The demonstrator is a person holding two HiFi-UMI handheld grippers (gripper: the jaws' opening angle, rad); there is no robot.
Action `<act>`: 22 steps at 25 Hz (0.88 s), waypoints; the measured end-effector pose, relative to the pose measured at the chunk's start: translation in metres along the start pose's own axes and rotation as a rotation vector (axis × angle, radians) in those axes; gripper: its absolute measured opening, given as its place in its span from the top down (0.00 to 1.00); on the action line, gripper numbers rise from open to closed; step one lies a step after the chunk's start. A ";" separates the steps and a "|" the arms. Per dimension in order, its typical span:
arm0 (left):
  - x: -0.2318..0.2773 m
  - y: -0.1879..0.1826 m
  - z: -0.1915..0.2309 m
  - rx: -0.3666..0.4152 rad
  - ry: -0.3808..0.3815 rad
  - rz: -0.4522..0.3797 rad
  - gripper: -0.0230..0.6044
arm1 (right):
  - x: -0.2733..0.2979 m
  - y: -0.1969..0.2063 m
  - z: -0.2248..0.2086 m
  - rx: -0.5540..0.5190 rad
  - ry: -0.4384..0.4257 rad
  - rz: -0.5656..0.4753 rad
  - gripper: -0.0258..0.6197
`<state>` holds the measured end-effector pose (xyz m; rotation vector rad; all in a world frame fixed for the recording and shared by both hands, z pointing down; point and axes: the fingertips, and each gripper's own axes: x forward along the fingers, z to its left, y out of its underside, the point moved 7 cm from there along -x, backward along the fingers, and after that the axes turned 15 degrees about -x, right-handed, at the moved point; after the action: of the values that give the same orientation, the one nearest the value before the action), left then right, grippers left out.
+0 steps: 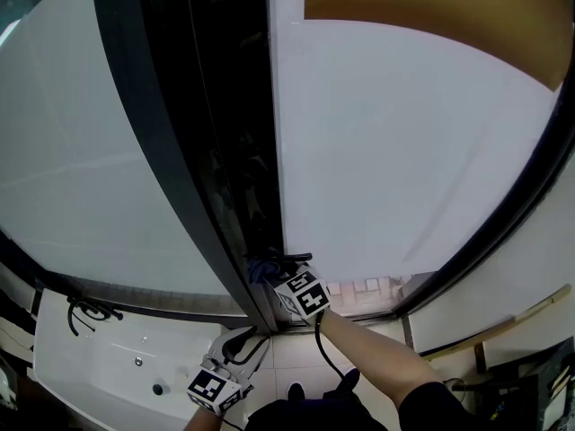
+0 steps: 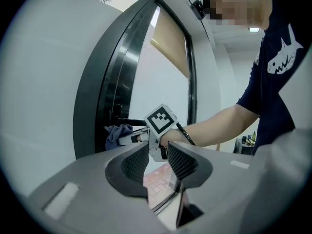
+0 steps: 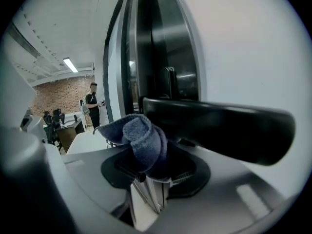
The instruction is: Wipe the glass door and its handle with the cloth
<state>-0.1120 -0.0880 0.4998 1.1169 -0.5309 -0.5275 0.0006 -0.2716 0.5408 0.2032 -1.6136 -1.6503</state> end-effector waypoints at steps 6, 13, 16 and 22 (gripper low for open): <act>-0.004 0.003 0.002 -0.013 -0.016 0.010 0.77 | -0.004 0.016 -0.009 -0.030 0.007 0.037 0.74; -0.005 -0.003 0.002 -0.011 -0.021 0.007 0.77 | -0.017 0.061 -0.028 0.066 0.057 0.116 0.74; -0.001 -0.001 0.002 -0.008 -0.013 0.000 0.77 | -0.024 0.073 -0.029 0.090 0.054 0.118 0.74; -0.002 0.002 0.003 -0.002 -0.005 -0.008 0.78 | -0.014 0.090 -0.009 0.100 0.001 0.160 0.74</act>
<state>-0.1158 -0.0882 0.5020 1.1167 -0.5309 -0.5379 0.0538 -0.2575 0.6142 0.1221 -1.6687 -1.4498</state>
